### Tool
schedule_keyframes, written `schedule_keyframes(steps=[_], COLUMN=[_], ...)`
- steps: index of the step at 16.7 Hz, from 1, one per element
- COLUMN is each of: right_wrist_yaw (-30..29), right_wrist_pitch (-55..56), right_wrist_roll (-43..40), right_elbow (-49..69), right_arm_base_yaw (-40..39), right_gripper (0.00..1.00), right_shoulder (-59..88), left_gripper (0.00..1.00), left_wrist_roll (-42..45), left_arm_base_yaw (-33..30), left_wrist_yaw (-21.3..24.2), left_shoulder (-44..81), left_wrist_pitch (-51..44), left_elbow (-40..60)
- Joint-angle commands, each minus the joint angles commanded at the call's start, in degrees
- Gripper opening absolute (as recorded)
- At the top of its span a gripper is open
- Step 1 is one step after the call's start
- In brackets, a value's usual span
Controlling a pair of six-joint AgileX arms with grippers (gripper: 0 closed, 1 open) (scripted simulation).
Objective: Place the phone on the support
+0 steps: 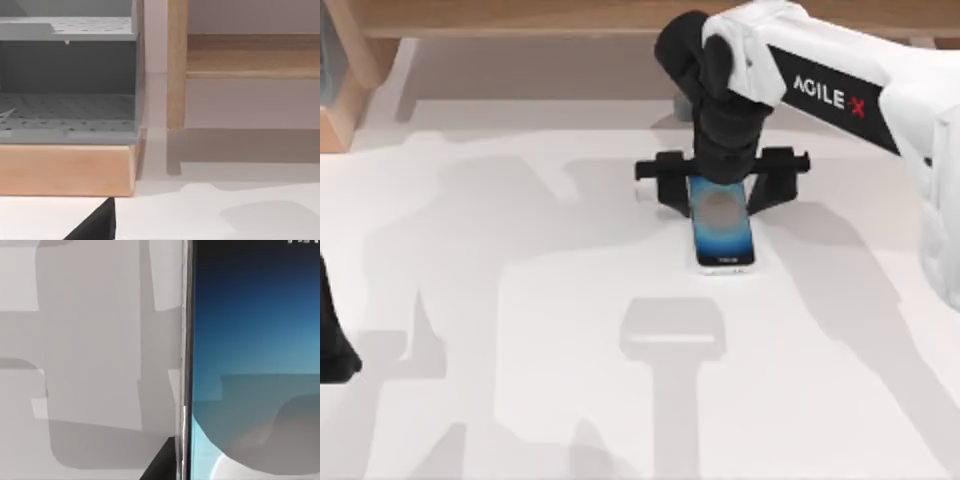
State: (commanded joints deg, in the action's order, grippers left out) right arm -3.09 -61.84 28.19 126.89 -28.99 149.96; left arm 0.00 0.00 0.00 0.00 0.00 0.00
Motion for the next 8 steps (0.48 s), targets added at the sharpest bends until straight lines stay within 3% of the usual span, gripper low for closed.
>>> schedule_keyframes(steps=[2, 8], right_wrist_yaw=[0.0, 0.0], right_wrist_pitch=[0.0, 0.0], right_wrist_roll=[0.0, 0.0], right_elbow=[0.0, 0.0], right_arm_base_yaw=[0.0, 0.0], right_gripper=[0.02, 0.0], right_shoulder=[0.0, 0.0], left_gripper=[1.0, 1.0], left_wrist_roll=[0.0, 0.0], left_arm_base_yaw=[0.0, 0.0], left_wrist_yaw=[0.0, 0.0], left_shoulder=[0.0, 0.0], left_wrist_pitch=[0.0, 0.0], left_elbow=[0.0, 0.0])
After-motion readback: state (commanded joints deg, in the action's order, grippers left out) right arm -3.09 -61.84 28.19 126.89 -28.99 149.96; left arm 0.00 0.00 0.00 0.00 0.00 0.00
